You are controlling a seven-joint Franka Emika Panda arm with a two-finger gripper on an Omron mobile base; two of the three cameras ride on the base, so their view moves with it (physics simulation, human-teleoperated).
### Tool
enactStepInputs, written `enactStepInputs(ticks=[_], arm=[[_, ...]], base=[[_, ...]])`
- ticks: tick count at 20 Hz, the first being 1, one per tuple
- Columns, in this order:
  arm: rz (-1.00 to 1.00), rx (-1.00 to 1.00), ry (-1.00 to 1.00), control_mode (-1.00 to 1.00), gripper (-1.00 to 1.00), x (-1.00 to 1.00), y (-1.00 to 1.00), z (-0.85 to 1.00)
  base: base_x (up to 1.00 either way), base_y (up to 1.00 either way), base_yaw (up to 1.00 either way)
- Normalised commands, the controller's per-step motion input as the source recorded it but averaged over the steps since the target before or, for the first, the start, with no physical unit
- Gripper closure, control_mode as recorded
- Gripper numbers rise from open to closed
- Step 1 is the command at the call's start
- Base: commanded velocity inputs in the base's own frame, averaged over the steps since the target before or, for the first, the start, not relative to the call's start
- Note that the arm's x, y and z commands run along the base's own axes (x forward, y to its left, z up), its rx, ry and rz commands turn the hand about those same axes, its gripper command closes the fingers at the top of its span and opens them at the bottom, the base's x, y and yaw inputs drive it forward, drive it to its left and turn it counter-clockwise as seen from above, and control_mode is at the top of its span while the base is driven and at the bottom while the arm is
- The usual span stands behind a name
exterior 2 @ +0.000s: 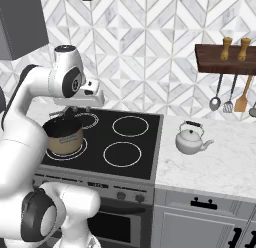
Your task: Pick the kettle from the counter and place it on a stove burner. Then turn the burner on.
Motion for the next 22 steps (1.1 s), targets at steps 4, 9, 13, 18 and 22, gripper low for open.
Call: enactStepInputs(ticks=[4, 9, 13, 18, 22], arm=[[0.00, 0.00, -0.09, -1.00, -1.00, -0.43, -0.68, 0.00], [-0.02, 0.03, -0.04, -1.00, -1.00, -0.34, -1.00, 0.00], [-0.07, 0.04, 0.00, -1.00, -1.00, -0.19, -1.00, 0.00], [-0.04, 0.00, 0.00, -1.00, -1.00, -0.07, -1.00, 0.00], [-0.02, 0.00, 0.05, -1.00, -1.00, 0.03, -1.00, 0.00]], base=[[0.00, 0.00, 0.00], [0.00, 0.00, 0.00], [0.00, 0.00, 0.00], [0.00, 0.00, 0.00], [0.00, 0.00, 0.00]])
